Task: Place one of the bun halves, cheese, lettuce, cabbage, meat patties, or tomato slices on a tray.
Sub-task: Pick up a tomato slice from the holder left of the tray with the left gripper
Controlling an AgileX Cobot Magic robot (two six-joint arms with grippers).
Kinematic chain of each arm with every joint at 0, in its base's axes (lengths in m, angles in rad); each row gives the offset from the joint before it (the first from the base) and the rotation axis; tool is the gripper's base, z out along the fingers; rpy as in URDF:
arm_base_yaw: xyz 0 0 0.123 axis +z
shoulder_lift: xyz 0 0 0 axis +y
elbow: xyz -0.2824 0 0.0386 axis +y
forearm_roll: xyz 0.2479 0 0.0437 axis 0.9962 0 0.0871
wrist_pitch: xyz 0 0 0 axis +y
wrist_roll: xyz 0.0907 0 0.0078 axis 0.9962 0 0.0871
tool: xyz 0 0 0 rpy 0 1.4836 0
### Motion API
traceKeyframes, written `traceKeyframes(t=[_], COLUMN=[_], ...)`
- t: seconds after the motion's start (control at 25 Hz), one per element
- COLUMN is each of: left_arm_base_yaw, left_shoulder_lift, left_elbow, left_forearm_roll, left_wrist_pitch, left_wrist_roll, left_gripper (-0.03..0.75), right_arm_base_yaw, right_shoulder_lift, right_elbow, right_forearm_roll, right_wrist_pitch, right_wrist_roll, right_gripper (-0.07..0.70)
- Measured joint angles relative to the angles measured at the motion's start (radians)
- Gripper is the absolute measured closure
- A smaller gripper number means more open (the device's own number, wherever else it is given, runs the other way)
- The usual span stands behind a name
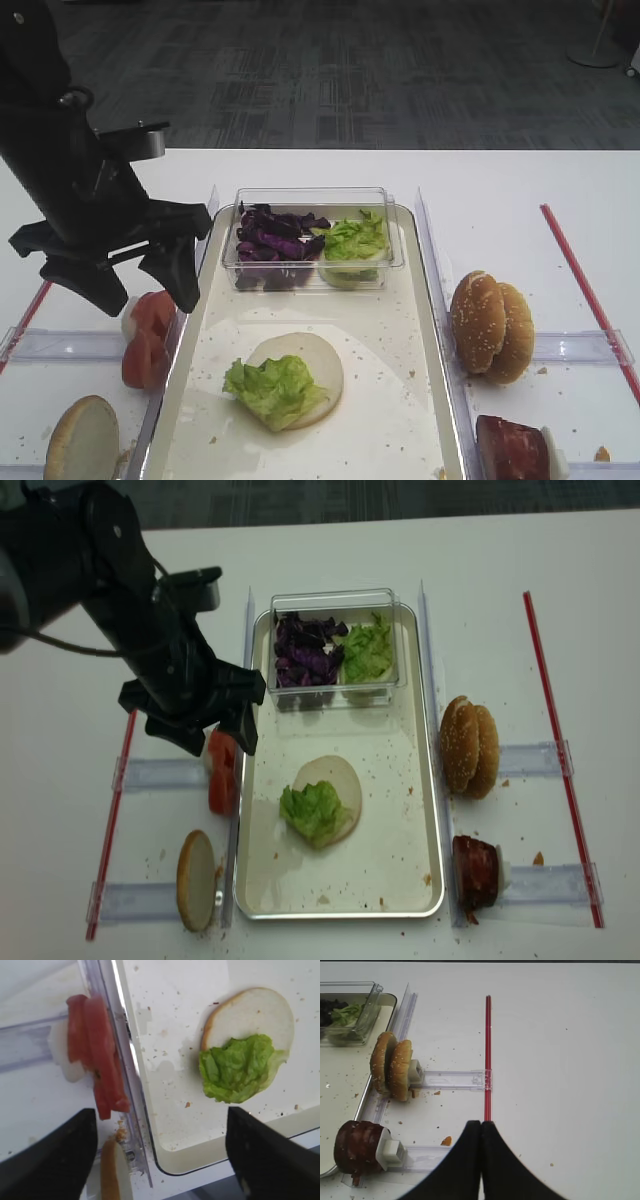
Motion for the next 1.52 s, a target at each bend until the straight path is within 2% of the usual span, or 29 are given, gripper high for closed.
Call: traceKeyframes(t=[0.24, 0.64, 1.16, 1.52], left_arm_base_yaw=[0.000, 0.000, 0.000, 0.000], left_shoulder_lift=[0.056, 0.103, 0.135, 0.135], left_elbow=[-0.009, -0.009, -0.009, -0.009], left_forearm_roll=[-0.008, -0.021, -0.025, -0.016], left_wrist_pitch=[-0.035, -0.064, -0.094, -0.105], left_wrist_roll=[0.007, 0.022, 0.024, 0.024], left_gripper=[0.225, 0.283, 0.288, 0.360], right_arm_base_yaw=[0.000, 0.000, 0.000, 0.000], right_shoulder_lift=[0.000, 0.000, 0.000, 0.000], right_elbow=[0.000, 0.000, 0.000, 0.000], right_forearm_roll=[0.000, 0.000, 0.000, 0.000], right_wrist_pitch=[0.000, 0.000, 0.000, 0.000], right_wrist_roll=[0.000, 0.000, 0.000, 0.000], right_gripper=[0.595, 0.595, 0.595, 0.595])
